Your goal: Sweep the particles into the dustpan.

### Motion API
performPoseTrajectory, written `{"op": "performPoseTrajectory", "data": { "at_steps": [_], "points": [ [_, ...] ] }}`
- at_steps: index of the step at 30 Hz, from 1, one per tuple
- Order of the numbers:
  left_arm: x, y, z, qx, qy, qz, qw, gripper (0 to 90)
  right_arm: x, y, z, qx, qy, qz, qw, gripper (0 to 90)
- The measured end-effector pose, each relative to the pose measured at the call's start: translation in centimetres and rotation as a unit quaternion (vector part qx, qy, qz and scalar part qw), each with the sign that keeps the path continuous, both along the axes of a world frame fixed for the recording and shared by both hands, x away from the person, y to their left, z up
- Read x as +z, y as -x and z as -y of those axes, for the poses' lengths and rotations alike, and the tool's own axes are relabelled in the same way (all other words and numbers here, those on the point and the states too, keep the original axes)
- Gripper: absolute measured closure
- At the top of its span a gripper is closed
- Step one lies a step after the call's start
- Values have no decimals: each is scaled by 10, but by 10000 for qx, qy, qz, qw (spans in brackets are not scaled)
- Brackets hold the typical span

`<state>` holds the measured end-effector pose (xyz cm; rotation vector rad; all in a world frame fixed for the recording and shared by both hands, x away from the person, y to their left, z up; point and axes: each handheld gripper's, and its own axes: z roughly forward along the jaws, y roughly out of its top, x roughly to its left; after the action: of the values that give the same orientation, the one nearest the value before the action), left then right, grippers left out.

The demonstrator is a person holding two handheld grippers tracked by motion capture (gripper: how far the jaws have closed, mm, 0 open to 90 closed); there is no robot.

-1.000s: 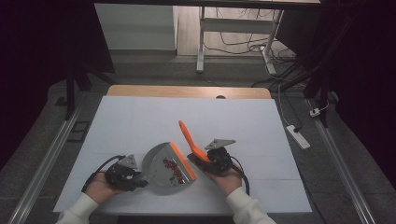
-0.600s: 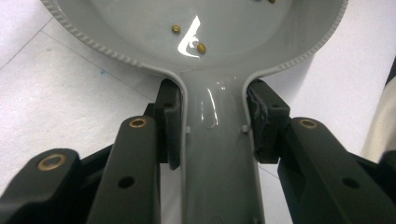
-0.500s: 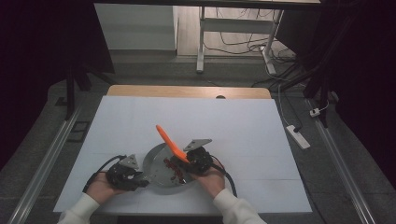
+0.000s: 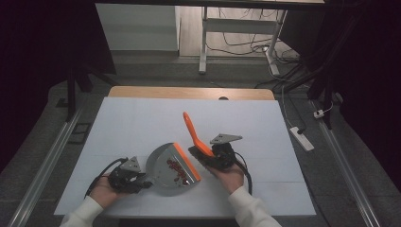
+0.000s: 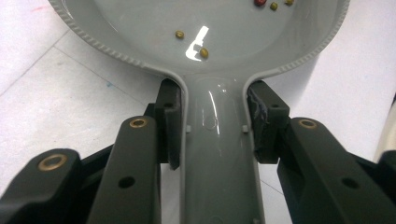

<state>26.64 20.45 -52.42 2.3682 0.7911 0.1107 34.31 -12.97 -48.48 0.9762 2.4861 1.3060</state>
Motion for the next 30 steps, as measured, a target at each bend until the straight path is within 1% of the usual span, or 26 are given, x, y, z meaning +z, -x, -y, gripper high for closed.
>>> {"op": "performPoseTrajectory", "data": {
  "at_steps": [2, 7, 10, 11, 13, 15, 19, 21, 23, 26, 30],
  "points": [
    [1, 0, 0, 56, 12, 43, 10000, 618, -1, -1, 4, -33, 12, 0, 10000, 768],
    [4, 1, -2, 178, 159, 172, 9996, 618, 1, -2, 10, -62, 8, 33, 10000, 768],
    [6, 2, -4, 304, 254, 267, 9989, 618, 3, -2, 16, -86, -39, 115, 9999, 768],
    [7, 2, -5, 403, 319, 321, 9982, 618, 5, -2, 18, -104, -62, 118, 9999, 768],
    [9, 3, -6, 521, 400, 387, 9971, 618, 8, -2, 26, -155, -142, 131, 9997, 768],
    [11, 3, -8, 565, 503, 336, 9966, 618, 10, -2, 33, -194, -171, 137, 9996, 769],
    [12, 4, -7, 669, 496, 390, 9958, 618, 13, -1, 49, -246, -233, 139, 9993, 768],
    [14, 5, -8, 762, 609, 386, 9945, 618, 14, -1, 56, -264, -230, 152, 9993, 769],
    [15, 6, -8, 867, 670, 428, 9931, 618, 15, 0, 62, -260, -232, 152, 9993, 769],
    [17, 7, -9, 1029, 782, 417, 9907, 618, 14, 0, 70, -278, -253, 101, 9992, 768],
    [17, 7, -9, 1214, 823, 386, 9884, 618, 13, 1, 76, -290, -201, 76, 9993, 768]
  ]
}}
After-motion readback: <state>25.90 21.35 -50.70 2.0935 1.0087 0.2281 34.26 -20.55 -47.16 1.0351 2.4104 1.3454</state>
